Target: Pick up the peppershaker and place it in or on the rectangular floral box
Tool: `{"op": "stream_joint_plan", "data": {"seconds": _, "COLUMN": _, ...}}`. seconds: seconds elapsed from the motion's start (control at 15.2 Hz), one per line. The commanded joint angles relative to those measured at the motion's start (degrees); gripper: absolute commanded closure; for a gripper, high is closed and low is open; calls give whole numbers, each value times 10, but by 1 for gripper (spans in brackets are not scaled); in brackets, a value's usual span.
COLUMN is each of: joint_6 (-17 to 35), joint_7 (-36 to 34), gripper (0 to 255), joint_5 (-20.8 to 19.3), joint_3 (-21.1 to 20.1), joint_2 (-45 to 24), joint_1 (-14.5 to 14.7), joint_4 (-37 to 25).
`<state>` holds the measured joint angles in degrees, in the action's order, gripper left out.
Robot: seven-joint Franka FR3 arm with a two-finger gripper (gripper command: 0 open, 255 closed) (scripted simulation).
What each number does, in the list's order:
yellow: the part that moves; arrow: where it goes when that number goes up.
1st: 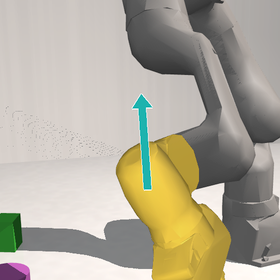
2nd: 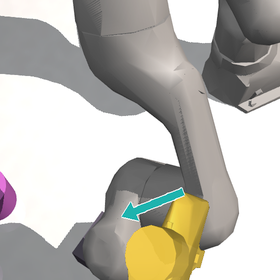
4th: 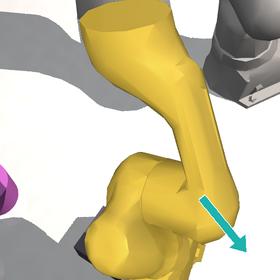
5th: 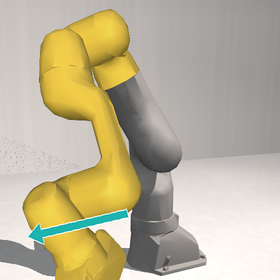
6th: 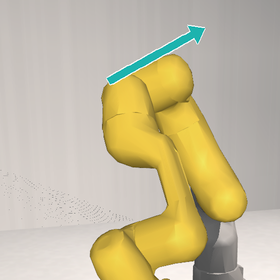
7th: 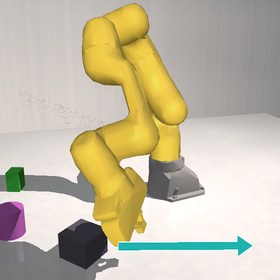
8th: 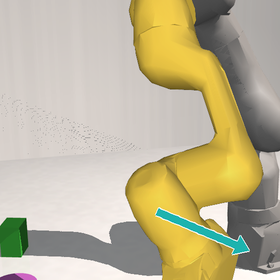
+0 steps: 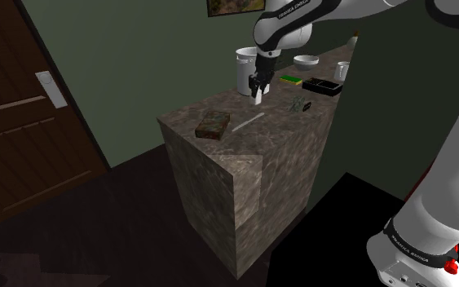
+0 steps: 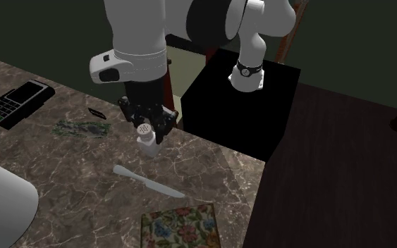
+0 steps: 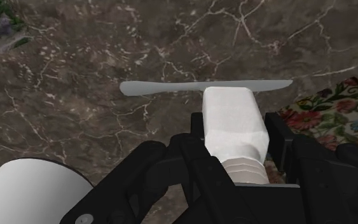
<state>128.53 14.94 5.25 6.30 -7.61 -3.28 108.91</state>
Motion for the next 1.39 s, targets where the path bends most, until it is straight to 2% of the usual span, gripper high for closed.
{"op": "stream_joint_plan", "data": {"seconds": 0.0, "joint_6": -9, "joint_7": -23, "gripper": 255, "joint_5": -5, "joint_3": -8, "joint_2": -20, "joint_1": 11, "joint_4": -30}}
{"op": "stream_joint_plan", "data": {"seconds": 0.53, "joint_6": -62, "joint_7": -108, "gripper": 255, "joint_5": -24, "joint_3": -32, "joint_2": -136, "joint_1": 59, "joint_4": -202}}
{"op": "stream_joint_plan", "data": {"seconds": 0.73, "joint_6": -92, "joint_7": -136, "gripper": 255, "joint_5": -30, "joint_3": -37, "joint_2": -191, "joint_1": 77, "joint_4": -288}}
{"op": "stream_joint_plan", "data": {"seconds": 0.79, "joint_6": -114, "joint_7": -152, "gripper": 255, "joint_5": -34, "joint_3": -40, "joint_2": -227, "joint_1": 87, "joint_4": -347}}
{"op": "stream_joint_plan", "data": {"seconds": 1.32, "joint_6": -58, "joint_7": -151, "gripper": 255, "joint_5": -33, "joint_3": -40, "joint_2": -236, "joint_1": 87, "joint_4": -299}}
